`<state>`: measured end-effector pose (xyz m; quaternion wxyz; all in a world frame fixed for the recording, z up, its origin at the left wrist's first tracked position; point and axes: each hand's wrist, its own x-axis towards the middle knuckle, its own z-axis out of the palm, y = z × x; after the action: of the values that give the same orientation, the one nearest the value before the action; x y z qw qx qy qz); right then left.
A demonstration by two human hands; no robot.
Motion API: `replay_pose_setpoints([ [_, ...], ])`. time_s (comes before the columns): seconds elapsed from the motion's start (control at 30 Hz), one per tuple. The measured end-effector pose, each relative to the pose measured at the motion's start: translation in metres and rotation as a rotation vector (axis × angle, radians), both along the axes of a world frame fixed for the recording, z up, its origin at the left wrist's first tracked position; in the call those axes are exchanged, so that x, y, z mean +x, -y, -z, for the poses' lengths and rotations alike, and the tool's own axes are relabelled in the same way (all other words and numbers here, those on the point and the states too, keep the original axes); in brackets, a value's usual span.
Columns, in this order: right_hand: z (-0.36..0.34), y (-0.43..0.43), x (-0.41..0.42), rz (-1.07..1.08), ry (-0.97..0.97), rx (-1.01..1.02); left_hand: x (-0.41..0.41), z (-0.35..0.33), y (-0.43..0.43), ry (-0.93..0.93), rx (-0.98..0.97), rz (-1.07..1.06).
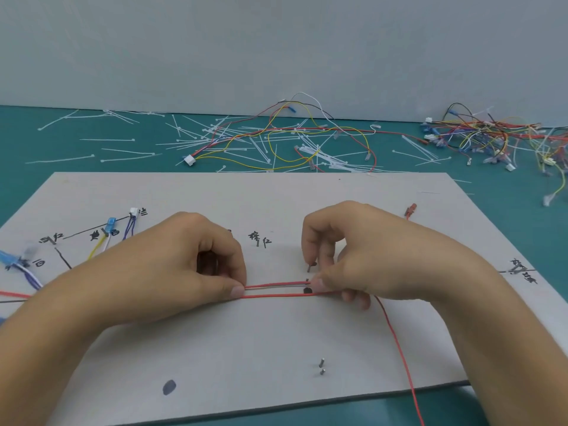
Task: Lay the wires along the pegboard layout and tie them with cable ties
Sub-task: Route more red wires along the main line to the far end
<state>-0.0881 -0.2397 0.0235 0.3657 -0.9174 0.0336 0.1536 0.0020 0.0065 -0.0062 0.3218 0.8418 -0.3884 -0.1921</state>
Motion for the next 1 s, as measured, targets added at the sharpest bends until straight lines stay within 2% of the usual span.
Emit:
replay_pose_setpoints([
  [0.17,-0.002,0.008,0.001,0.039,-0.014,-0.043,-0.004,-0.002,0.005,0.059,0.027,-0.016],
  [0.33,-0.001,0.013,0.003,0.052,-0.066,-0.098,-0.012,-0.009,0.021,0.197,0.151,-0.028],
  [0.47,0.0,0.013,0.005,0.03,-0.081,-0.115,-0.022,-0.006,0.046,0.315,0.145,-0.033],
  [0.7,-0.006,0.022,0.002,0.009,-0.095,-0.12,-0.027,0.005,0.066,0.197,0.024,-0.055],
  [0.9,-0.013,0.039,-0.001,0.074,-0.005,-0.095,-0.032,0.013,0.065,0.22,-0.05,0.011],
  [1.0,-0.016,0.049,-0.003,0.071,-0.044,-0.138,-0.033,0.016,0.065,0.24,-0.055,0.01],
])
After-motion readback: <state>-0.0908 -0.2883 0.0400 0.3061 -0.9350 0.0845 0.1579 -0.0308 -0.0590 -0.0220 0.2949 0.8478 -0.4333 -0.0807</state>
